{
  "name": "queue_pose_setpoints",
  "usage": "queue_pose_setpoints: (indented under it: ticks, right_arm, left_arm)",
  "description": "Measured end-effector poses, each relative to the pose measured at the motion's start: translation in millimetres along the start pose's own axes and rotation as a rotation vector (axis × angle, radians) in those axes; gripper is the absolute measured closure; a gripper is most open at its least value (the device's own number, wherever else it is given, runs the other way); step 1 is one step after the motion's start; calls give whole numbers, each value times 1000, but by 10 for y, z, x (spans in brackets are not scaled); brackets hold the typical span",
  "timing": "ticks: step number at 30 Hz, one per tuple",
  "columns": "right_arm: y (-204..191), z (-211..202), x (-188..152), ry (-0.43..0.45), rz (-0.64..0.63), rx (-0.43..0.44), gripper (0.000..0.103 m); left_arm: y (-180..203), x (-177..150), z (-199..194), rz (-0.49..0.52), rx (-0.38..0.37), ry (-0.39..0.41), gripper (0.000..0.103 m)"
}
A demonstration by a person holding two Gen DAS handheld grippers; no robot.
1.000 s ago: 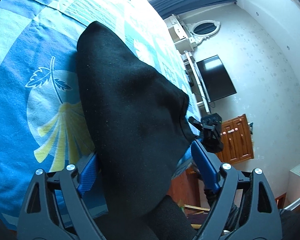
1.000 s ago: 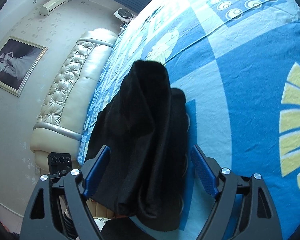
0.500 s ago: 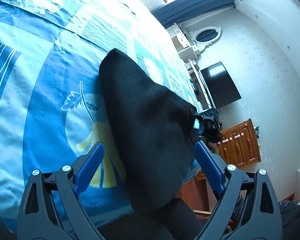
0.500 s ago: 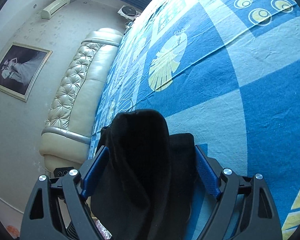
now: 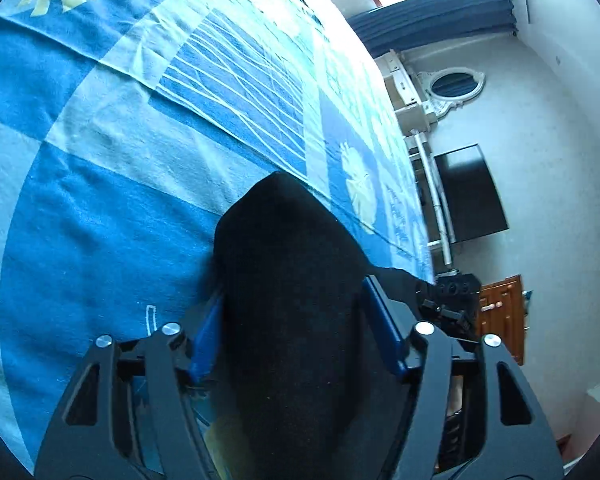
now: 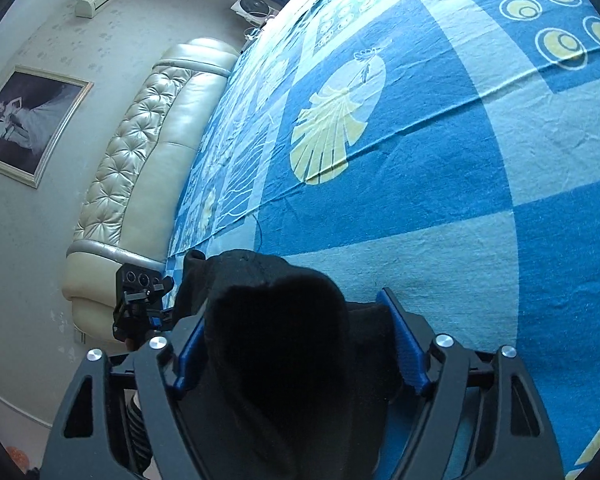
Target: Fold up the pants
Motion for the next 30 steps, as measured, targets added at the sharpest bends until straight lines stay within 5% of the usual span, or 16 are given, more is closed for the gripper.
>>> queue_pose_setpoints:
  ticks: [1, 6, 16, 30]
  right_arm:
    - [18, -5, -5, 7, 8, 4, 50]
    - [2, -44, 17, 37, 5, 14, 59]
    - [-40, -104, 160, 74, -20, 22, 65]
    - [-37, 116, 779, 106, -44, -3, 66]
  left_arm:
    - [12, -21, 18, 46, 48, 12, 65]
    - [28, -37, -95, 86, 103, 66, 77]
    - [334, 28, -127, 225, 269, 136, 81]
    - [419, 696, -48, 182, 317, 175, 81]
Point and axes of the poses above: each gripper's, at about its wrist camera, not at the fingertips, and z roughly the way its jaws point, y to its right, x to its top, the point moved 4 cm from there along z, roughly the way its jaws point, and after that the axes turned 13 degrees about -z, right-handed, at the moved point
